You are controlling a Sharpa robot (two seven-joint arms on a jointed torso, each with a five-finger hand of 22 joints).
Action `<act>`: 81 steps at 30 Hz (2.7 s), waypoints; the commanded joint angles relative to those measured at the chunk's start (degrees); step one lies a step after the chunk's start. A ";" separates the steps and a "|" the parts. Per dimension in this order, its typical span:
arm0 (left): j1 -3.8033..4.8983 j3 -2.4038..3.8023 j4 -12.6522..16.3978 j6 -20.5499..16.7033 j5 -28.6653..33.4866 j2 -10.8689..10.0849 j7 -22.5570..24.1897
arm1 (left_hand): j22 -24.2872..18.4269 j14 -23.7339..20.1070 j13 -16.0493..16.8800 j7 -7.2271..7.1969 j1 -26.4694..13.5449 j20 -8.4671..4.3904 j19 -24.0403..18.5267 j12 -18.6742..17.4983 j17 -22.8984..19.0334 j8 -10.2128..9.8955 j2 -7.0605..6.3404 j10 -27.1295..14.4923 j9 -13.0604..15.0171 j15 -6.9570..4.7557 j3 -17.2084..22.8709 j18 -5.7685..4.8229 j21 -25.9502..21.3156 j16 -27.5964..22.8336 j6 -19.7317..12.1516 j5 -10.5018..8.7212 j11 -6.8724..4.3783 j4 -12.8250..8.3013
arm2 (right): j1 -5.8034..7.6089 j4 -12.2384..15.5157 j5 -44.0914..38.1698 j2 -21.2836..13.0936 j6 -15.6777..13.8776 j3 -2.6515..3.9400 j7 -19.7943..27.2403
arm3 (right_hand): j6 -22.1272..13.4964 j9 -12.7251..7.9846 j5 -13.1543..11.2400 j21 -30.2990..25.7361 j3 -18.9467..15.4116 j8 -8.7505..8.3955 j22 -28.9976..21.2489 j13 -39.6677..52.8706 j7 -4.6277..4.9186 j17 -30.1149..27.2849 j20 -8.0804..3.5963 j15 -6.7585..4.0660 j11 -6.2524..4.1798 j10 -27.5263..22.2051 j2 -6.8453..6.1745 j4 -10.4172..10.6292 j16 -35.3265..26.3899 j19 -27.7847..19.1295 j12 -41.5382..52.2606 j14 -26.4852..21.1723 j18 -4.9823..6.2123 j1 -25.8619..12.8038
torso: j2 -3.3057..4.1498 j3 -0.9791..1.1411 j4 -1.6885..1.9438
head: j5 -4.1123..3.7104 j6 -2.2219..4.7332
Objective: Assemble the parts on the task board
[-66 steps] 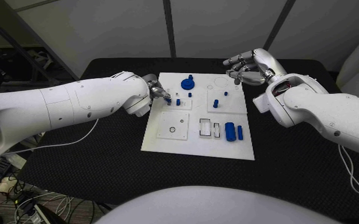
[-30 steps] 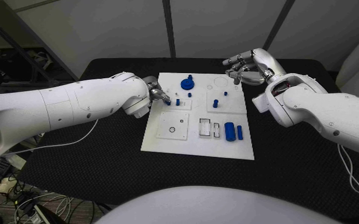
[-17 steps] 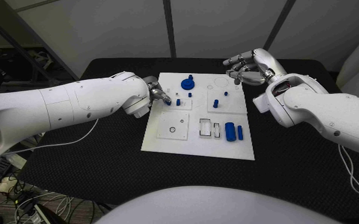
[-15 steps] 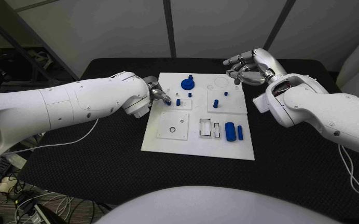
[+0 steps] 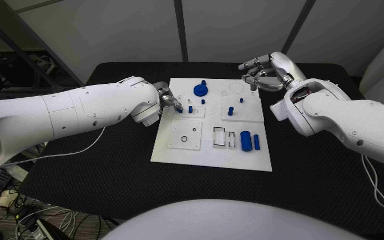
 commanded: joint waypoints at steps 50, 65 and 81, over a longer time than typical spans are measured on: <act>-0.33 -0.09 -0.84 1.51 -1.19 0.52 0.22 | 4.88 5.56 0.25 -3.53 -2.01 -0.21 0.74 0.23 13.29 -2.15 -4.73 1.77 7.68 -0.92 -9.54 -1.47 -0.35 0.15 4.55 -16.93 -2.01 13.77 | 0.12 -0.03 -0.13 0.03 0.11 0.04 0.44 | 0.28 -0.06 0.48 -0.42 -0.47 -0.29 -0.10 -0.36 0.26 -0.03 -0.04 0.05 0.30 -0.05 0.42 -0.08 -0.44 0.39 0.15 0.44 0.67 -0.10 | -0.02 0.01 0.06 | -0.58 0.01; -0.30 1.09 -0.17 1.63 -1.81 -0.50 0.36 | 4.81 5.49 -0.18 -3.17 2.18 -0.15 0.63 -0.16 12.93 -3.02 -5.85 1.41 7.77 -0.73 -14.34 -1.36 -1.05 -0.03 5.05 -20.62 -1.83 21.18 | 0.11 -0.01 -0.12 -0.06 0.13 0.03 0.44 | 0.16 -0.09 0.50 -0.48 -0.51 -0.34 -0.11 -0.44 0.28 -0.03 -0.03 0.07 0.32 -0.10 0.36 -0.13 -0.55 0.37 0.14 0.41 0.66 -0.11 | 0.02 0.00 0.09 | -0.60 0.01; -0.15 7.65 0.72 -2.58 -1.69 -1.40 10.67 | -6.55 -4.74 -21.03 1.00 7.53 2.00 -14.16 -21.50 -13.18 -7.81 -5.40 -16.08 4.78 2.23 -15.56 2.97 -29.11 -16.73 -3.67 -23.79 1.91 20.54 | 0.11 -0.05 -0.12 -0.16 0.08 0.03 0.45 | 0.06 -0.11 0.52 -0.54 -0.54 -0.38 -0.12 -0.51 0.30 -0.03 -0.02 0.09 0.34 -0.11 0.34 -0.14 -0.65 0.36 0.14 0.41 0.65 -0.15 | 0.06 0.06 0.03 | -0.82 0.01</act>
